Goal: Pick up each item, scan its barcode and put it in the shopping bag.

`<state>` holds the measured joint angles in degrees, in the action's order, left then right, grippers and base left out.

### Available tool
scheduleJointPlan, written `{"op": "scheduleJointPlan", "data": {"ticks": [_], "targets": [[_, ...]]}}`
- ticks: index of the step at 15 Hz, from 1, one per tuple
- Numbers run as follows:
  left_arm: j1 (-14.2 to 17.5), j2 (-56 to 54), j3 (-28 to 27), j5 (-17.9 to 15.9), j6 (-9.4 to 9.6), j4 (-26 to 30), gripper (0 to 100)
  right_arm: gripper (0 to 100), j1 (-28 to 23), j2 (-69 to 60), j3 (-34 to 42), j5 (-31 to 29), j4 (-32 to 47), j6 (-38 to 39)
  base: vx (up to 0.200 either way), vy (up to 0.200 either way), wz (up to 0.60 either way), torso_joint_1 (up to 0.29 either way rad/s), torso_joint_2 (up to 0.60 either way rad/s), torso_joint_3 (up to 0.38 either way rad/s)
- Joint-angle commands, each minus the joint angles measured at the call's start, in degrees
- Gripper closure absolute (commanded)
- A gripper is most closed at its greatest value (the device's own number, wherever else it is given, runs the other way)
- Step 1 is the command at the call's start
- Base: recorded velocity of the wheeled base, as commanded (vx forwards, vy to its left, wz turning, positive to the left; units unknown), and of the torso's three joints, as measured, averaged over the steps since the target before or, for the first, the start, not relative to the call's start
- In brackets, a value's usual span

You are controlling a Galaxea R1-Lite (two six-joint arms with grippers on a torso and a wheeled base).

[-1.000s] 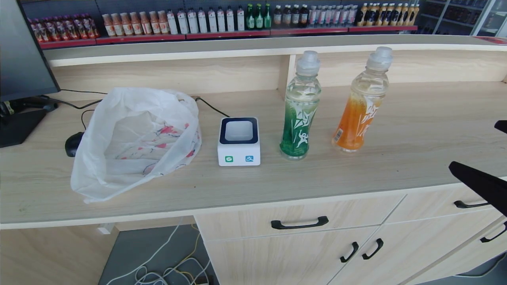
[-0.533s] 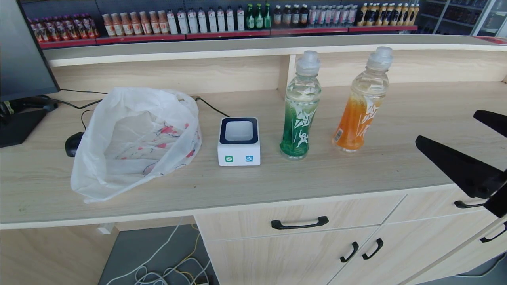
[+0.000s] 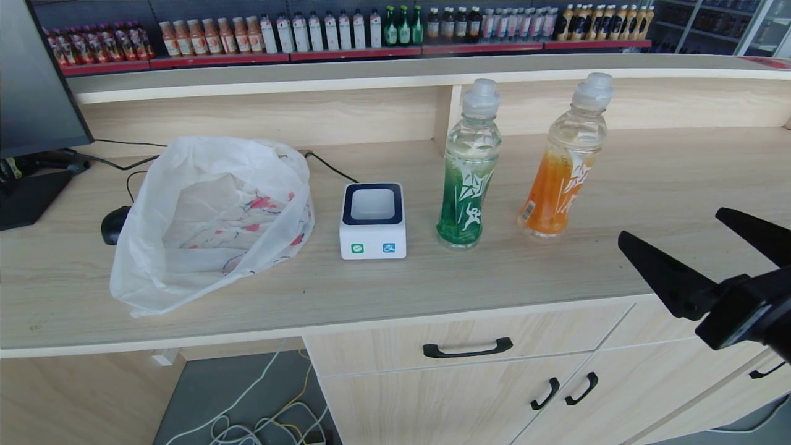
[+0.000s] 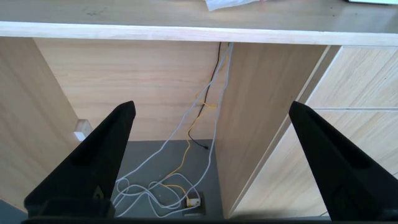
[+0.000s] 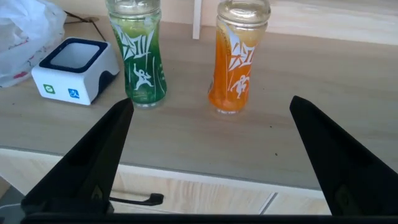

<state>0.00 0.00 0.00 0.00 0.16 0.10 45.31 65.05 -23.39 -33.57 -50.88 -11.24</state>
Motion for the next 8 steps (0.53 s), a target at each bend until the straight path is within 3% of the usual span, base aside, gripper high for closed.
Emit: {"op": "scheduleJointPlan", "data": {"ticks": [1, 5, 8], "targets": [[0.0, 0.0, 0.0, 0.0, 0.02, 0.0, 0, 0, 0.0, 0.4, 0.9, 0.0, -0.2, 0.4, 0.0, 0.0, 0.0, 0.0, 0.0, 0.0], [0.0, 0.0, 0.0, 0.0, 0.02, 0.0, 0, 0, 0.1, 5.1, -2.6, -7.6, -0.3, 6.7, 0.0, 0.0, 0.0, 0.0, 0.0, 0.0], [0.0, 0.0, 0.0, 0.0, 0.02, 0.0, 0, 0, 0.1, 8.8, -7.4, -7.6, -0.3, 7.1, 0.0, 0.0, 0.0, 0.0, 0.0, 0.0]]}}
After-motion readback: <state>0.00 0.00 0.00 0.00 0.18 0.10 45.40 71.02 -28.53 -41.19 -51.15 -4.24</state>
